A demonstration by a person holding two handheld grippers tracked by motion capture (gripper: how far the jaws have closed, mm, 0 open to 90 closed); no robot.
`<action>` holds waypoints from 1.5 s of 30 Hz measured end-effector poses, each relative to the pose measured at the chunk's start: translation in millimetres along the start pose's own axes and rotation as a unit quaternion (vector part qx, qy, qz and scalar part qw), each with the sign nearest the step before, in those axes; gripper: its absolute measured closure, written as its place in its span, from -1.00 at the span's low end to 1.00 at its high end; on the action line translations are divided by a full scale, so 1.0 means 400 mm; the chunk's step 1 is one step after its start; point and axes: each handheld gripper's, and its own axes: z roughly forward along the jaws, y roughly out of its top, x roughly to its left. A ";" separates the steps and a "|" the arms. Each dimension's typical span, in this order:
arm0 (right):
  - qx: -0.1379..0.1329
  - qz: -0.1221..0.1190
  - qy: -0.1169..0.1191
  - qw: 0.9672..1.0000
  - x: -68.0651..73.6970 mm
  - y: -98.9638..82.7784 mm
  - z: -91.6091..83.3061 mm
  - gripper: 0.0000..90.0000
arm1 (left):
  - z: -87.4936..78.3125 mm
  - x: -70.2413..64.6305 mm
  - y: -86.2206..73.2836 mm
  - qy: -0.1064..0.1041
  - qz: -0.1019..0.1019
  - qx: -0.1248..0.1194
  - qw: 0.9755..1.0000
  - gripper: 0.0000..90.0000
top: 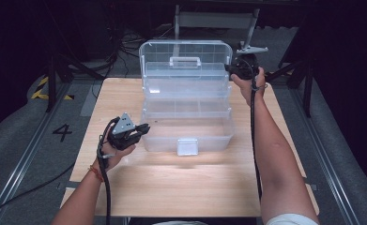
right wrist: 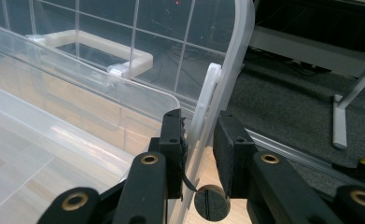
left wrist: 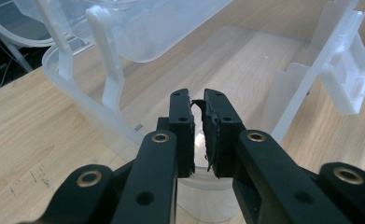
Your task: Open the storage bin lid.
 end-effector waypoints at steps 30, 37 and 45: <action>0.029 0.014 -0.002 0.999 -0.019 0.020 0.053 0.61 | 0.010 0.001 0.000 -0.002 -0.002 -0.001 1.000 0.81; 0.033 0.023 -0.004 0.999 -0.020 0.021 0.064 0.60 | 0.009 0.001 0.000 -0.002 -0.002 0.000 1.000 0.80; 0.037 0.027 -0.006 0.999 -0.024 0.021 0.072 0.58 | 0.008 0.001 0.001 -0.003 -0.002 0.001 1.000 0.80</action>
